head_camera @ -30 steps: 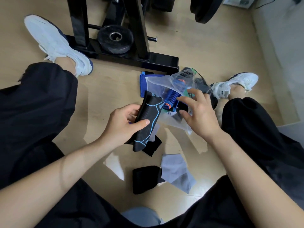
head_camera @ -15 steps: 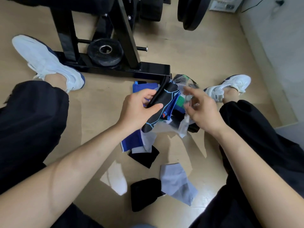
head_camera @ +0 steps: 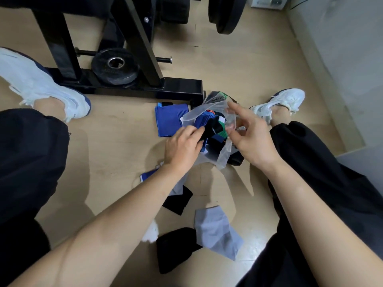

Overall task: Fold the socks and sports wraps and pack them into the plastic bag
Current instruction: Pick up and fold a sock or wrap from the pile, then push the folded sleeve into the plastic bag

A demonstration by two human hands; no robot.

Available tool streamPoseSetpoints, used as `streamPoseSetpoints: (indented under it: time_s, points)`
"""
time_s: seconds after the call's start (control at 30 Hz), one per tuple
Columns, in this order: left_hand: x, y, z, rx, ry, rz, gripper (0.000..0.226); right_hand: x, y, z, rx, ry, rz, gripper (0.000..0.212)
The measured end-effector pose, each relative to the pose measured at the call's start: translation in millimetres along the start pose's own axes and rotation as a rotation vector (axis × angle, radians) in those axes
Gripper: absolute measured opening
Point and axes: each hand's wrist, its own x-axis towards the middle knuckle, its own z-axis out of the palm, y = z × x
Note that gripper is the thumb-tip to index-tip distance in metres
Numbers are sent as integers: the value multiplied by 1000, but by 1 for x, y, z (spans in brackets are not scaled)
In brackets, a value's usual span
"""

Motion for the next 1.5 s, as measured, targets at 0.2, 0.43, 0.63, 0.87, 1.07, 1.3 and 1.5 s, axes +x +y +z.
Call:
streamPoseSetpoints:
  time_s: [0.2,0.43,0.63,0.87,1.07,1.3,1.5]
  points:
    - [22,10,41,162,-153,-66,48,-8,-2,-1,28,12,12,57]
    - [20,-3,68,-36,-491,-213,60,-14,-1,-2,39,-14,17,55]
    - [18,-10,71,-96,-555,-169,59,-15,-1,-2,18,-25,19,56]
    - [30,-3,80,38,-654,-120,60,-11,-2,-3,52,-27,21,57]
    - [39,-11,99,72,-871,-94,69,-11,-1,-1,26,-97,0,60]
    - [29,-25,85,-120,-807,-118,66,-15,2,5,-19,-172,-14,59]
    - [-53,-46,2,-454,-339,-22,19,-19,6,16,-45,-200,-64,53]
